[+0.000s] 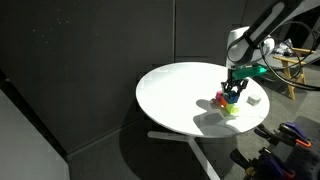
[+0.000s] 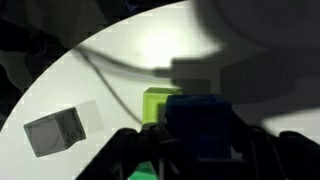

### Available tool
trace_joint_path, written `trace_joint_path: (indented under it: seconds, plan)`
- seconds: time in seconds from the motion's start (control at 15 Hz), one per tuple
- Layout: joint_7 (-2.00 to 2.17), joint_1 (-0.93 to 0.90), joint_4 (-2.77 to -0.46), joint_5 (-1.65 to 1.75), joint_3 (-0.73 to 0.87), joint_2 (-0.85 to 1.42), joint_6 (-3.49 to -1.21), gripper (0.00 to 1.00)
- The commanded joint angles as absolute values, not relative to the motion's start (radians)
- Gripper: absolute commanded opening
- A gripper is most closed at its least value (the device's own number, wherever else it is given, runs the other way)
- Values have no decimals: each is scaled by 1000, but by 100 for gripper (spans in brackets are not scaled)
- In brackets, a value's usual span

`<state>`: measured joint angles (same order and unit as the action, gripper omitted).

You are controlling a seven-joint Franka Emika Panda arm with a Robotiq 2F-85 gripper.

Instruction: Put the blue block on top of the yellow block.

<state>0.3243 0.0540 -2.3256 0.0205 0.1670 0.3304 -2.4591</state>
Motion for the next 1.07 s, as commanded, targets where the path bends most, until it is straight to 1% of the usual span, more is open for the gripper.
trace_joint_path:
  seconds: [0.0, 1.0]
  plan:
    - [310, 72, -2317, 5, 172, 319, -2429, 32]
    - [314, 101, -2261, 3, 193, 350, -2364, 32]
